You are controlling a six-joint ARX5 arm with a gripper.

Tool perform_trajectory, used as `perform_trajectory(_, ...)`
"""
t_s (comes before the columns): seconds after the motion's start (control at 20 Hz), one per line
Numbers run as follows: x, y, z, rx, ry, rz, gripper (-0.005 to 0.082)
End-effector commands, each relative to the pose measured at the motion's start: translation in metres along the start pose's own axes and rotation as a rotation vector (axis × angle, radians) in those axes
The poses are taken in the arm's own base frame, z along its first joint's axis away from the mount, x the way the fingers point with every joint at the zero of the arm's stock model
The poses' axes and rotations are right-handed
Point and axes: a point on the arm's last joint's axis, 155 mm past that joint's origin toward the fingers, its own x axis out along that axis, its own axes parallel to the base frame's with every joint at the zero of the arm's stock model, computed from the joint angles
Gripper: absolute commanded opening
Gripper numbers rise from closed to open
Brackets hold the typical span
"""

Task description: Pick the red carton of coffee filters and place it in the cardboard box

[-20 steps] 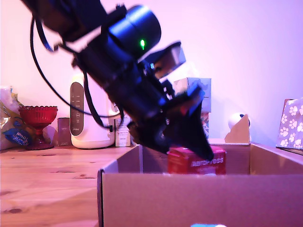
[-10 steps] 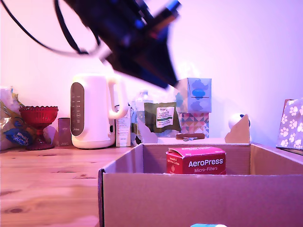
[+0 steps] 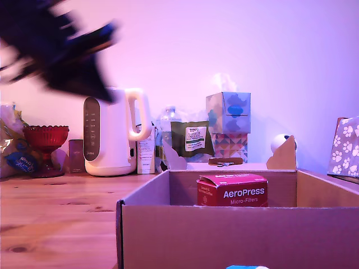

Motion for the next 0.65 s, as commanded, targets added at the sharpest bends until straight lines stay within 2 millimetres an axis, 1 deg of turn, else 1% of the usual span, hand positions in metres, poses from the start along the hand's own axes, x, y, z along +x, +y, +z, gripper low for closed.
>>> perform_trajectory(0.0, -0.008, 0.013, -0.005, -0.053, -0.037, 0.029, -0.0021)
perform_trajectory(0.15, -0.023, 0.041, -0.019, -0.104, -0.057, 0.1, -0.0021)
perform_trajectory(0.25, -0.036, 0.049, -0.022, -0.126, -0.077, 0.124, -0.0021)
perform_trajectory(0.35, -0.053, 0.051, -0.02, -0.134, -0.091, 0.136, -0.0021)
perform_trajectory(0.5, -0.08, 0.046, -0.014, -0.131, -0.127, 0.132, -0.0021)
perform_trajectory(0.55, -0.089, 0.045, -0.015, -0.132, -0.131, 0.13, -0.0021)
perform_trajectory(0.6, -0.095, 0.044, -0.02, -0.133, -0.118, 0.132, -0.0021)
